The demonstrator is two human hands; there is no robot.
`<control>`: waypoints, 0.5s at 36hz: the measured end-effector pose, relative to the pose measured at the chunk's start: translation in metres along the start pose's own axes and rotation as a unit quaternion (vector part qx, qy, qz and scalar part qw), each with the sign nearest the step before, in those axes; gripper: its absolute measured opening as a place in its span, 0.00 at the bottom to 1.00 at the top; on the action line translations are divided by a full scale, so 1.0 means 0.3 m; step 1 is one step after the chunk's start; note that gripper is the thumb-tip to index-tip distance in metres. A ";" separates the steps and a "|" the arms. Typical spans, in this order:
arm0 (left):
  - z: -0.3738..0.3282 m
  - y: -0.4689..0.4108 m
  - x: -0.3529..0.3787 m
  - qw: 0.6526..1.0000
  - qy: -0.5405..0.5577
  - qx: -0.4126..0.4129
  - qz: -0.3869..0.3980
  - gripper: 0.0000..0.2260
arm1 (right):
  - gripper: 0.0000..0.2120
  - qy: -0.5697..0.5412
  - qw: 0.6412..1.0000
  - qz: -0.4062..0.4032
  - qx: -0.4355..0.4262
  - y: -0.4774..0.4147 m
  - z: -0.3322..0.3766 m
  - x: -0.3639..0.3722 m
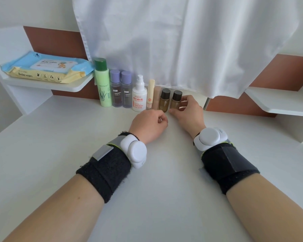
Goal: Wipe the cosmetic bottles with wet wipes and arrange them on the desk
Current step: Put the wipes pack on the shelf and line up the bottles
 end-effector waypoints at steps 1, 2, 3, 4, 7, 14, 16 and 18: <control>0.000 0.001 0.000 1.000 0.001 -0.001 0.000 0.06 | 0.21 0.001 1.000 0.001 0.000 -0.001 0.001 0.000; 0.001 0.001 0.000 1.000 0.003 -0.002 0.000 0.06 | 0.21 0.003 1.000 0.001 -0.001 -0.001 0.003 0.000; 0.001 0.001 -0.002 1.000 0.004 -0.002 -0.001 0.06 | 0.21 0.006 1.000 0.001 -0.002 -0.001 0.004 0.001; 0.003 0.000 -0.002 1.000 0.004 -0.002 -0.001 0.06 | 0.21 0.007 1.000 0.002 -0.003 -0.001 0.006 0.002; 0.005 -0.001 -0.001 1.000 0.008 -0.004 -0.002 0.06 | 0.21 0.008 1.000 0.003 -0.002 0.001 0.005 0.004; 0.008 0.000 -0.001 1.000 0.014 -0.013 0.001 0.05 | 0.21 0.015 1.000 0.002 -0.005 -0.002 0.008 0.006; 0.010 0.000 0.000 1.000 0.016 -0.014 0.001 0.05 | 0.21 0.016 1.000 0.002 -0.007 -0.003 0.011 0.006; 0.011 0.000 -0.001 1.000 0.017 -0.015 0.001 0.05 | 0.21 0.017 1.000 0.000 -0.008 -0.003 0.012 0.006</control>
Point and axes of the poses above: each hand's wrist, its own y-axis away from the middle knuckle, its own x-axis out of the palm, z = x × y, the point moved 10 cm from there along -y, towards the middle knuckle, and after that the axes turned 14 degrees about -z, right-handed, at the moved point
